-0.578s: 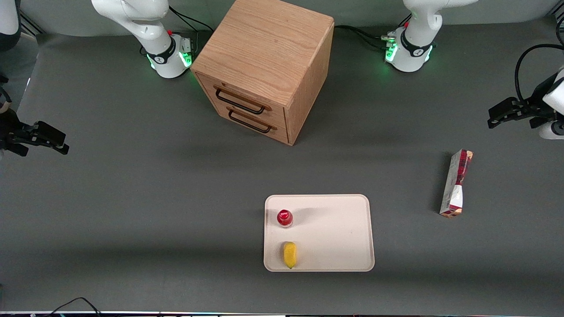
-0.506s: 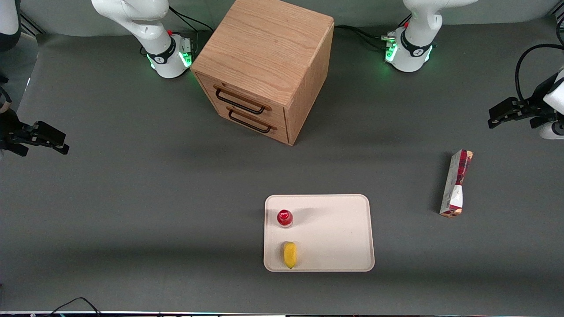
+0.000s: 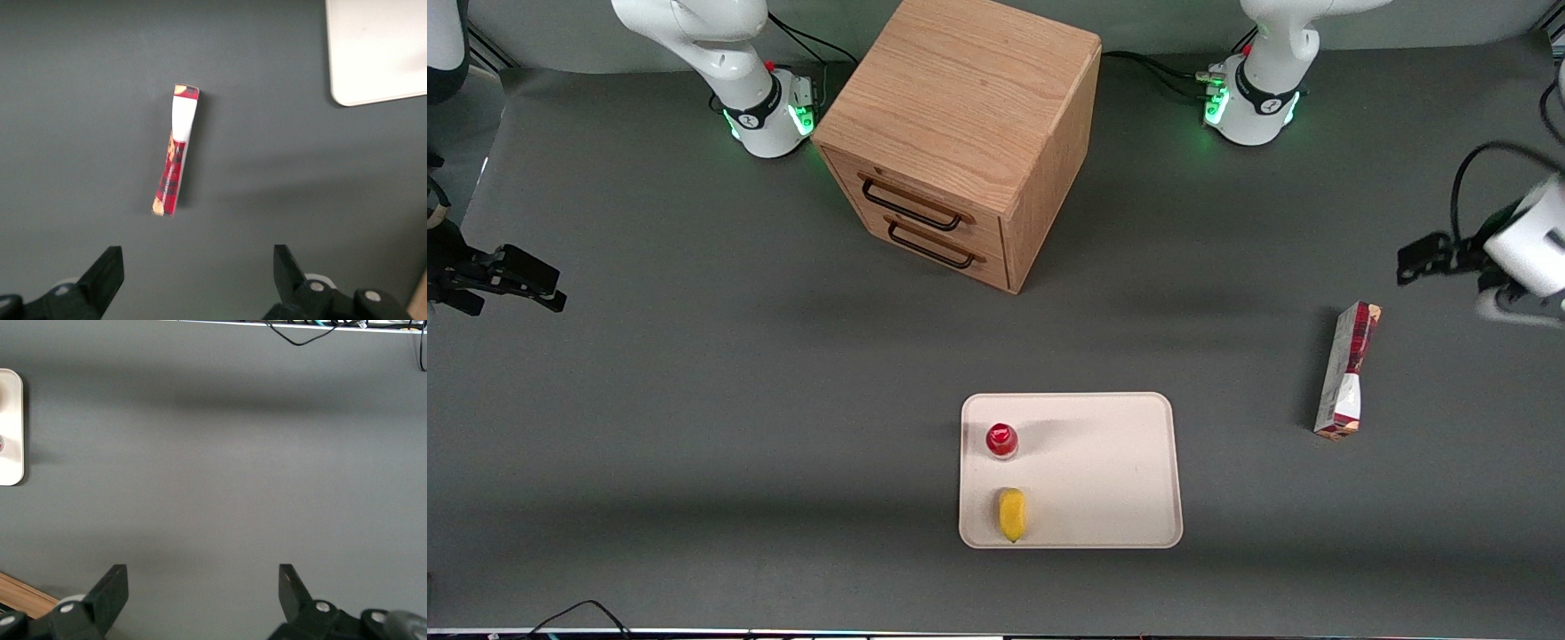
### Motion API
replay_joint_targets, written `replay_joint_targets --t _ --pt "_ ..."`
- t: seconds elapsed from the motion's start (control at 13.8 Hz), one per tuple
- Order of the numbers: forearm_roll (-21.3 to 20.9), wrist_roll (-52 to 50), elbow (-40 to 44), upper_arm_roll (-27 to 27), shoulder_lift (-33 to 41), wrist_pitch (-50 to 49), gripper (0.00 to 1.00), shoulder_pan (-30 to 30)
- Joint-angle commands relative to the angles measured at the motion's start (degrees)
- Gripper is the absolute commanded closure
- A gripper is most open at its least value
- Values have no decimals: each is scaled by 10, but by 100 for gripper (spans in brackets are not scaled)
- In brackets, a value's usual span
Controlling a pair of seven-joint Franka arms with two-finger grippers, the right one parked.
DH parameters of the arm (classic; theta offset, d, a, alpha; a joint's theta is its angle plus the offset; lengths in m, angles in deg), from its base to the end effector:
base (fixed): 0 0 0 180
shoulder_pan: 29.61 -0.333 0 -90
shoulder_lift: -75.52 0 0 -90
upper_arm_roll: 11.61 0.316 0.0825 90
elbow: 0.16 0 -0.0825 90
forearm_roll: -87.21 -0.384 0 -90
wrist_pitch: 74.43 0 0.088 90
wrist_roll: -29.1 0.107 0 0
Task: Place red cookie box on tray
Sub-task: 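Move the open left gripper down over the red cookie box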
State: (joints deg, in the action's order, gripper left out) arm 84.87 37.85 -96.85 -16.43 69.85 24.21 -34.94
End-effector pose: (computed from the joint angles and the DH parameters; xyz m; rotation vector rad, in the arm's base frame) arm 0.5868 0.0108 0.5255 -3.1044 0.2350 0.1042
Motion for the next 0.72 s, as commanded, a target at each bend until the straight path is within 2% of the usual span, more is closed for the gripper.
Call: replay_joint_targets --t 0.0,0.22,0.65 --pt "-18 20 -103 3 -19 141 0 -3" --pt "-56 46 -193 4 -45 285 0 -3" --pt "-64 95 -244 33 -128 445 0 -2"
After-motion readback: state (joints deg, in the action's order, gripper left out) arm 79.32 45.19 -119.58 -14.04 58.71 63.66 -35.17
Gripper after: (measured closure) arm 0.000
